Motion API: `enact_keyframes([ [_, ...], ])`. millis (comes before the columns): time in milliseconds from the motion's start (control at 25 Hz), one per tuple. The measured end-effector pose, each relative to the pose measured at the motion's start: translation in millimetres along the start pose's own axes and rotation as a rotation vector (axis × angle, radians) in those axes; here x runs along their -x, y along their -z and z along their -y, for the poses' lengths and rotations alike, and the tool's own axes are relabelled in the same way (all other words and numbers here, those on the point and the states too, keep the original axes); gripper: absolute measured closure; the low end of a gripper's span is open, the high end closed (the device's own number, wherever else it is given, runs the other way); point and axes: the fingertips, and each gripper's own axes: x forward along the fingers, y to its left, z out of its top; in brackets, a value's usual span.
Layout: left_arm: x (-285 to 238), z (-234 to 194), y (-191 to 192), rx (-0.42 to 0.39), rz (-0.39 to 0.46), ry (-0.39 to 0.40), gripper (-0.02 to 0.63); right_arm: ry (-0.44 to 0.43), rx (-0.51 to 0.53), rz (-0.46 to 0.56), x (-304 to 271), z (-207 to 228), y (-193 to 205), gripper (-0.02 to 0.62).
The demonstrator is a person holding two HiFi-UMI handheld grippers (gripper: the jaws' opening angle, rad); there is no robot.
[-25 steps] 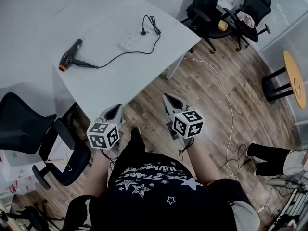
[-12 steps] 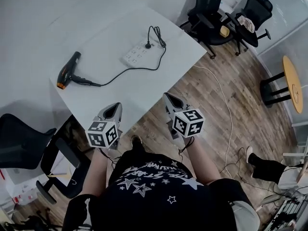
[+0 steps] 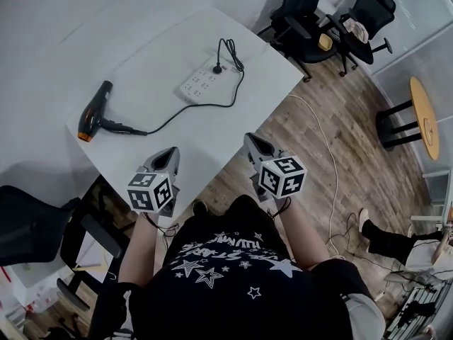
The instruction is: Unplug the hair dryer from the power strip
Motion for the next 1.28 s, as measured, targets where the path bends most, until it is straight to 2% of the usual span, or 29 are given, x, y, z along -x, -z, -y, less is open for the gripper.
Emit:
enact_keyframes([
  [160, -6.8, 2.6, -2.1, -0.011, -0.008, -0.009, 0.598, -0.019, -0.002, -0.006, -10.5, 8.9, -3.5, 0.587],
  [280, -12.1, -0.5, -4.0, 0.031, 0.006, -0.037, 0.598, -0.06, 0.014, -0.023, -27.9, 14.5, -6.3, 0.586],
  [400, -18.6, -11.7, -13.6, 0.073, 0.035, -0.102, 0.597, -0.121, 0.041, -0.032, -52.9, 19.2, -18.1, 0.588],
  [640, -38.1, -20.5, -39.5, 0.103, 0.088, -0.221, 0.597, -0.245, 0.124, -0.065, -106.0, 38.4, -52.9, 0.586],
  [920, -57.1, -30.7, -62.8, 0.151, 0.141, -0.354, 0.597, -0.38, 0.173, -0.092, -167.8, 48.3, -88.4, 0.586],
  [1280, -100.9, -30.4, -78.4, 0.174, 0.144, -0.425, 0.597, -0.425, 0.226, -0.167, -223.7, 74.2, -92.0, 0.586],
])
